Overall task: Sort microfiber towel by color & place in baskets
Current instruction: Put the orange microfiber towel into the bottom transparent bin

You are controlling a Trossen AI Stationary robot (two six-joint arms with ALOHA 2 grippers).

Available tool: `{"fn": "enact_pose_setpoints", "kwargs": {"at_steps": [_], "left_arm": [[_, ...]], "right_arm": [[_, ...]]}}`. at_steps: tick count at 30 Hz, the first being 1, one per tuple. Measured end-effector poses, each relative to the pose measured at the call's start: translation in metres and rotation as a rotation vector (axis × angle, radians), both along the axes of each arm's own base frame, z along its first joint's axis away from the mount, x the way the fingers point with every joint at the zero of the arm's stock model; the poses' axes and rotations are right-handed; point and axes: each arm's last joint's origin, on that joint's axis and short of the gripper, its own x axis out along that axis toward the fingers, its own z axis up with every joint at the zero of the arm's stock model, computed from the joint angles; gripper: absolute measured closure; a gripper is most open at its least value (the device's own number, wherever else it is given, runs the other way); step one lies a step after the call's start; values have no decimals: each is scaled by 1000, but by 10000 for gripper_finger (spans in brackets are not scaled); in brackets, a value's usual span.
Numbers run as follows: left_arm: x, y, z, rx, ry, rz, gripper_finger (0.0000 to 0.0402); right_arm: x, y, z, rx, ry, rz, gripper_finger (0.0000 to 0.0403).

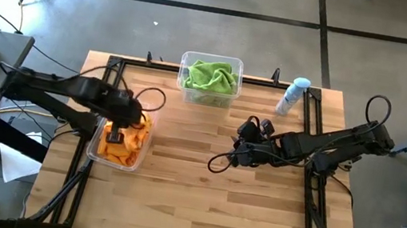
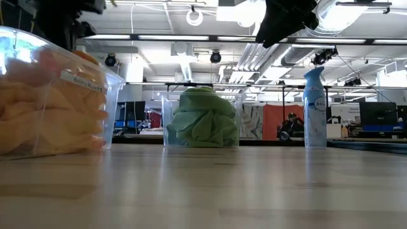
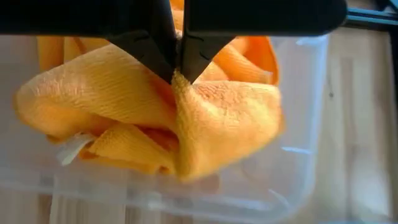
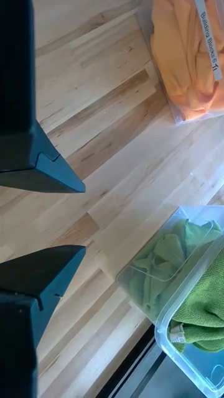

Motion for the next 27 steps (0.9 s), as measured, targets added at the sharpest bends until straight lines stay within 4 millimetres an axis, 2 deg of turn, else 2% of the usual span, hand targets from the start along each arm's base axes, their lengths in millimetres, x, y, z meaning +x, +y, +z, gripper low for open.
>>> {"fn": "enact_pose_setpoints", "kwargs": {"at_steps": [6,14,17,21,27], "left_arm": [[-13,1,22,16,-111,9,401],[-15,0,23,-87,-147,178,401],[-13,0,22,-92,-144,190,396],[-12,0,21,-101,-138,213,369],[-8,0,15,-98,-111,219,300]], "right_arm": [[0,0,0,0,0,0,261],[0,0,0,2,-2,-3,261],[0,0,0,0,-1,-1,261],[0,0,0,1,-1,-1,261],[0,0,0,2,-2,-3,261]]}}
